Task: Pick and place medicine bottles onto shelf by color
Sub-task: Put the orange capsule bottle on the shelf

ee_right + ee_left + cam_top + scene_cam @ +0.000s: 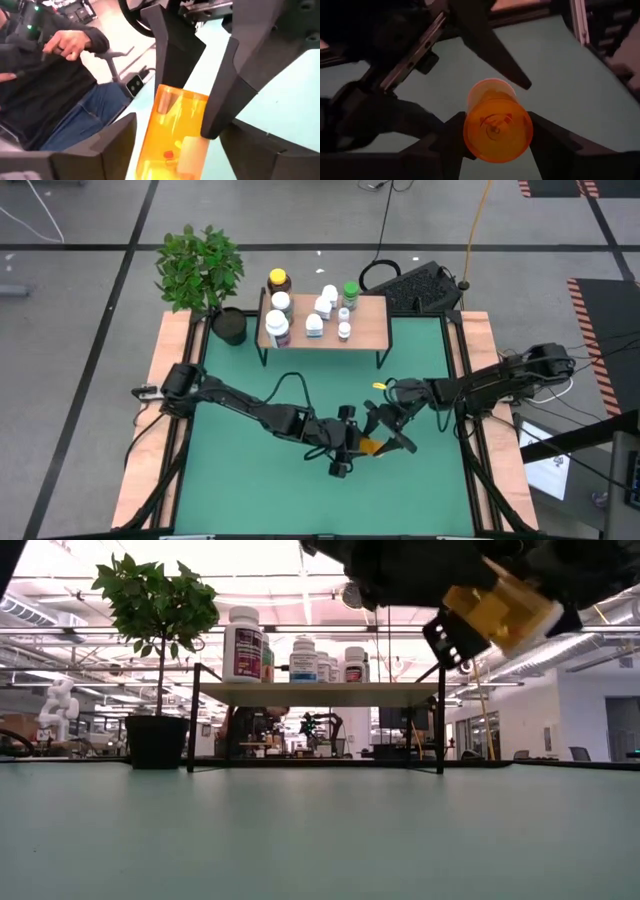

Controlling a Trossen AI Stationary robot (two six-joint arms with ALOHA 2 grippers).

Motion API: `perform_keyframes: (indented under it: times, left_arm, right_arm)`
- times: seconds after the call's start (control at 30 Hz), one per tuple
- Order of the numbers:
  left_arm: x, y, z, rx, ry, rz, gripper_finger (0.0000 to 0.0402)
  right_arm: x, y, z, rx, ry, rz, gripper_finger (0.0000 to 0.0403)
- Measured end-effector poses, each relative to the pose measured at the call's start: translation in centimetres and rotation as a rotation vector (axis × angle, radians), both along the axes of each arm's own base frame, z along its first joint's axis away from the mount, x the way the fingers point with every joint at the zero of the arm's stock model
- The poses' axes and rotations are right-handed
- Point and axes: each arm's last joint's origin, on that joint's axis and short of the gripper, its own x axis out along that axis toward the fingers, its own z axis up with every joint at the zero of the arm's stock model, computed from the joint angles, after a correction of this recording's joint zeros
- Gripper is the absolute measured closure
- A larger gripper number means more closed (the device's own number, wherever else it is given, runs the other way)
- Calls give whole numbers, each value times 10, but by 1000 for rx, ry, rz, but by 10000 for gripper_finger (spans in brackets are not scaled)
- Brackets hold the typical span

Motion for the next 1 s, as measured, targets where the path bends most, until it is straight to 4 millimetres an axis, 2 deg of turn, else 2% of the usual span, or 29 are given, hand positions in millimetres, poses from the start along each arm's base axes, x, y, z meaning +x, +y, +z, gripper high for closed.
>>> perform_keyframes:
  times: [0.13,0.27,0.4,0.47,0.53,0.63,0.7,0.8,1.0]
  left_arm:
    - [-2,8,17,-87,-36,61,220]
    - [-3,15,30,-154,-69,106,227]
    - [-4,17,27,-176,-37,123,222]
    - [-7,14,14,-159,35,118,215]
    - [-8,14,6,-143,75,124,214]
    - [-7,17,26,-155,-11,152,224]
    - [-7,18,24,-159,-14,161,227]
    - [-8,17,13,-161,40,172,224]
    - [-7,24,25,-188,-26,260,219]
  right_arm:
    - [-10,-7,23,53,-55,-40,116]
    - [-27,-10,47,-38,-210,-70,120]
    - [-43,-12,63,-188,-352,-146,122]
    - [-50,-13,77,-233,-456,-181,121]
    - [-55,-15,78,-278,-482,-199,120]
    - [-61,-17,80,-335,-503,-266,120]
    - [-66,-19,90,-365,-570,-328,120]
    - [-70,-20,86,-416,-533,-336,120]
    - [-74,-15,82,-565,-528,-366,120]
